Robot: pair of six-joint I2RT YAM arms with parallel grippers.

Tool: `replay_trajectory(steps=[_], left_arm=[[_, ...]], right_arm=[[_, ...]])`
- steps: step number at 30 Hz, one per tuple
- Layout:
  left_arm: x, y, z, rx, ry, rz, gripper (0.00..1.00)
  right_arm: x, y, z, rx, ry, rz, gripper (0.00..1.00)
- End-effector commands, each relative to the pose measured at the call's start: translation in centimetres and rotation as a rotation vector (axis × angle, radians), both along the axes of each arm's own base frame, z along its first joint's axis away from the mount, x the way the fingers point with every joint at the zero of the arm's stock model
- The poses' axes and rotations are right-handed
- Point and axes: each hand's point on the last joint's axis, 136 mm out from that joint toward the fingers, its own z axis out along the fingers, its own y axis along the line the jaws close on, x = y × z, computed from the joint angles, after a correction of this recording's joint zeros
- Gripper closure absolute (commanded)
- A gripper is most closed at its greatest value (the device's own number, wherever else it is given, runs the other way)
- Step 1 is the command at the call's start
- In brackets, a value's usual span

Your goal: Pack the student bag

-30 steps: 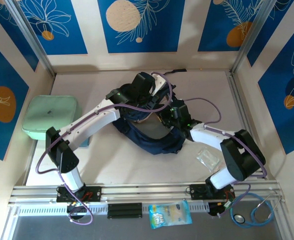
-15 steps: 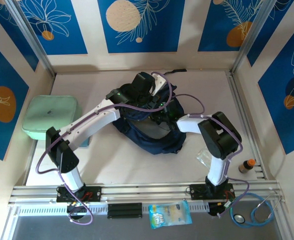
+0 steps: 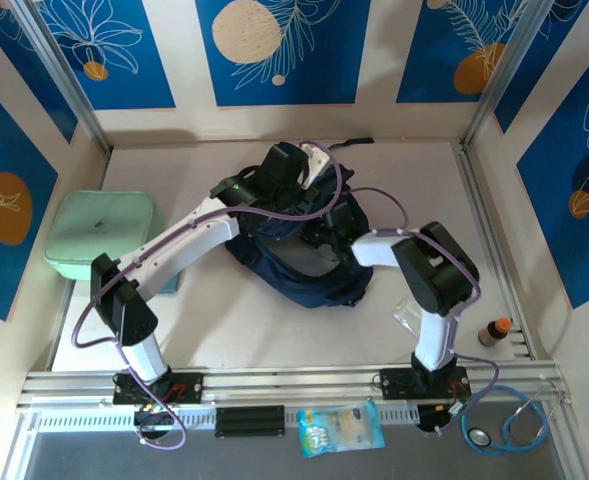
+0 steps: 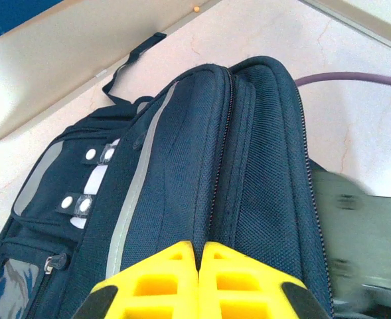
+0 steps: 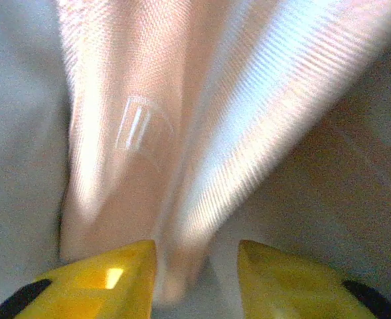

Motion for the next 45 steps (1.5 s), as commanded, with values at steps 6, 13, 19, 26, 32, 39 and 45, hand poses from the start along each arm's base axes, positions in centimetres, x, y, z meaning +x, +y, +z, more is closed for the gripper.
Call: replay_trajectory(steps=[6, 13, 19, 26, 32, 39, 45], left_arm=[[-0.3, -1.8, 2.4, -0.162, -0.013, -0.068, 1.00], [-2.4, -4.3, -4.1, -0.184, 0.211, -0.146, 0.76], [-2.9, -2.4, -5.4, -0.234, 0.293, -0.091, 0.22], [-0.6, 6.3, -8.0, -0.432, 0.440, 0.195, 0.19], [0.2, 14.9, -13.2, -0.641, 0.588, 0.509, 0.24], [1.9, 18.1, -16.2, -0.762, 0.655, 0.642, 0.29], [3.8, 17.2, -17.5, -0.860, 0.698, 0.646, 0.54]], right_arm=[[-6.7, -10.3, 3.1, -0.220, -0.002, -0.157, 0.49], [-10.7, -19.7, 7.2, -0.402, -0.032, -0.376, 0.44], [-11.0, -20.3, 11.8, -0.428, -0.142, -0.331, 0.41], [-9.7, -14.5, 11.4, -0.381, -0.103, -0.090, 0.41], [-9.3, -9.7, 10.5, -0.411, -0.089, 0.055, 0.41], [-8.8, -7.4, 10.9, -0.461, -0.109, 0.097, 0.42], [-8.4, -5.9, 10.3, -0.427, -0.086, 0.146, 0.42]])
